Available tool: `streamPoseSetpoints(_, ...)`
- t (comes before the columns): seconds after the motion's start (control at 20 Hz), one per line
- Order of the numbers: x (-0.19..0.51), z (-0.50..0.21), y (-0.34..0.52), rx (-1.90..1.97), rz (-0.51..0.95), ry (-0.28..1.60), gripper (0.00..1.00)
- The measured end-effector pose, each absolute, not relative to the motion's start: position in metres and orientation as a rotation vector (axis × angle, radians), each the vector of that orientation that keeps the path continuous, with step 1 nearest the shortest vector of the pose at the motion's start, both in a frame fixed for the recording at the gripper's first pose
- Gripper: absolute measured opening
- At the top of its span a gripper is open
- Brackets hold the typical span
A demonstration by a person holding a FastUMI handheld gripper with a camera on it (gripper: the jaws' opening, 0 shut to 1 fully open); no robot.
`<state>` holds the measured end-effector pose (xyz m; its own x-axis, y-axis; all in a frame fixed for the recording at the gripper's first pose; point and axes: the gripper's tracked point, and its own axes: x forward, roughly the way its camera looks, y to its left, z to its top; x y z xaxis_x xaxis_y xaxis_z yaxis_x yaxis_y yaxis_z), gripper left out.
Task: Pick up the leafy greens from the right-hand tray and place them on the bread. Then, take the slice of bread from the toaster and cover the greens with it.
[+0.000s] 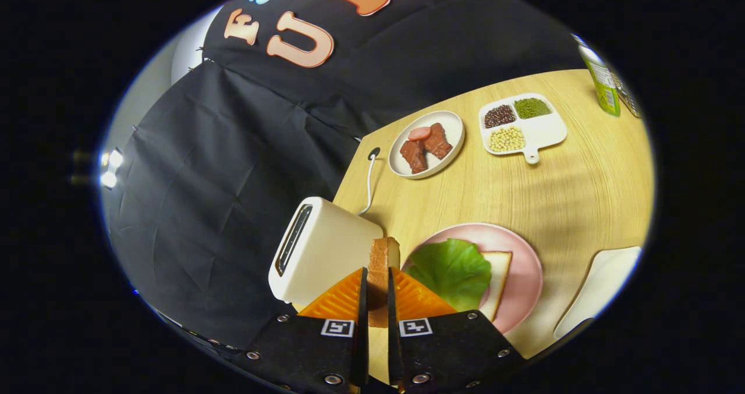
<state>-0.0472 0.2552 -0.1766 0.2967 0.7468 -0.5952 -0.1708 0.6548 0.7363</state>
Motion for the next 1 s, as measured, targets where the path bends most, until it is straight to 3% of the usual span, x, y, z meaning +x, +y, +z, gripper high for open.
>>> streamPoseSetpoints(0.75, -0.052, -0.253, 0.207, 0.535, 0.486, 1.160, 0.14)
streamPoseSetpoints(1.0, -0.050, -0.257, 0.194, 0.450, 0.463, 1.114, 0.31)
